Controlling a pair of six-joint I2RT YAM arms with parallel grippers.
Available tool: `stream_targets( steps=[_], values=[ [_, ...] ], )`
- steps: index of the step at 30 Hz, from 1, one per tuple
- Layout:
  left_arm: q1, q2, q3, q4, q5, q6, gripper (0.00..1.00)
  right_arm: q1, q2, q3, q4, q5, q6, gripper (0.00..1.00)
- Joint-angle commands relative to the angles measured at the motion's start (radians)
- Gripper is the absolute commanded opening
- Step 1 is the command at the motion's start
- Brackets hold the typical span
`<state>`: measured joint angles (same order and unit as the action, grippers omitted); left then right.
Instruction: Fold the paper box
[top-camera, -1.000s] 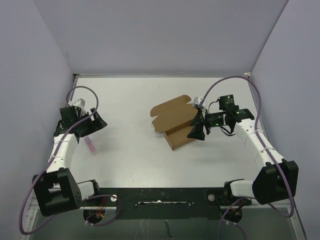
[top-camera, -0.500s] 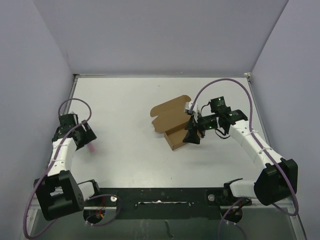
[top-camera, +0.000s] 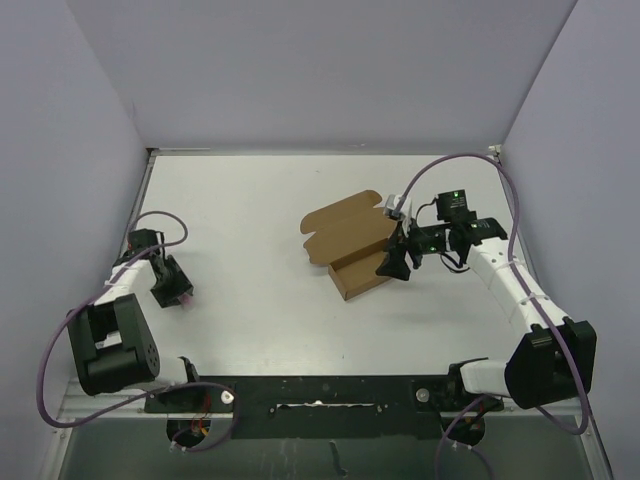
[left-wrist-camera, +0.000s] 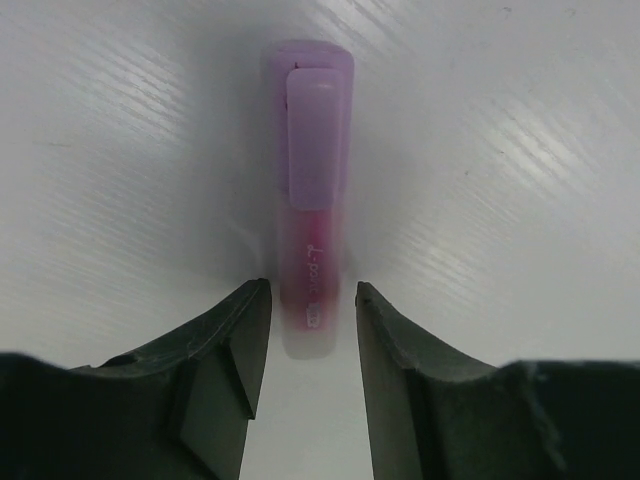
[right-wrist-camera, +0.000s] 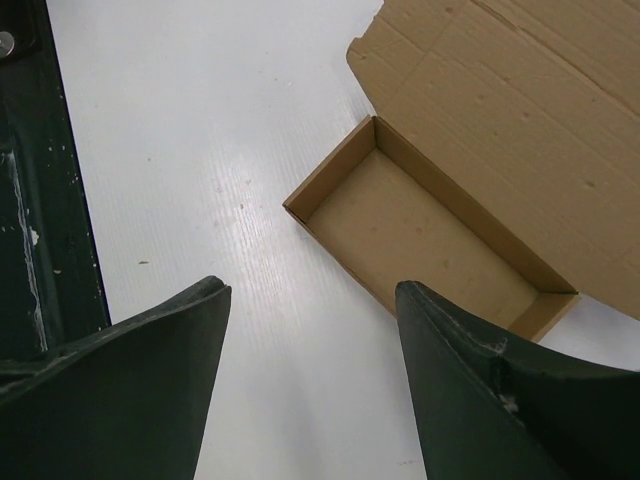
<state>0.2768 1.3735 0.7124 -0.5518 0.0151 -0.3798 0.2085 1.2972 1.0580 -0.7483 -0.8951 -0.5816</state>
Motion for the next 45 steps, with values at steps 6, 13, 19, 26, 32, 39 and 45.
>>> stream_targets(
  steps=[6, 13, 19, 26, 32, 39, 45],
  values=[
    [-0.006, 0.143, 0.119, -0.069, -0.097, -0.063, 0.38, -0.032, -0.018, -0.003, 0.037, -0.041, 0.016, 0.68],
    [-0.011, 0.144, 0.119, -0.065, -0.088, -0.064, 0.21, -0.038, -0.021, -0.001, 0.035, -0.044, 0.010, 0.68],
    [-0.030, 0.088, 0.130, -0.064, -0.059, -0.056, 0.10, -0.077, -0.029, -0.006, 0.028, -0.108, 0.010, 0.68],
    [-0.194, -0.209, 0.065, 0.075, 0.158, -0.063, 0.04, -0.171, -0.047, -0.034, 0.048, -0.208, 0.028, 0.69],
    [-0.377, -0.439, -0.069, 0.409, 0.360, -0.185, 0.00, -0.268, -0.019, -0.047, 0.050, -0.232, 0.009, 0.69],
    [-0.777, -0.338, -0.163, 0.857, 0.303, -0.159, 0.00, -0.381, -0.007, -0.049, 0.029, -0.236, -0.046, 0.69],
    [-1.013, -0.062, -0.034, 0.983, 0.237, 0.021, 0.00, -0.466, 0.016, -0.060, 0.037, -0.250, -0.053, 0.69]
  ],
)
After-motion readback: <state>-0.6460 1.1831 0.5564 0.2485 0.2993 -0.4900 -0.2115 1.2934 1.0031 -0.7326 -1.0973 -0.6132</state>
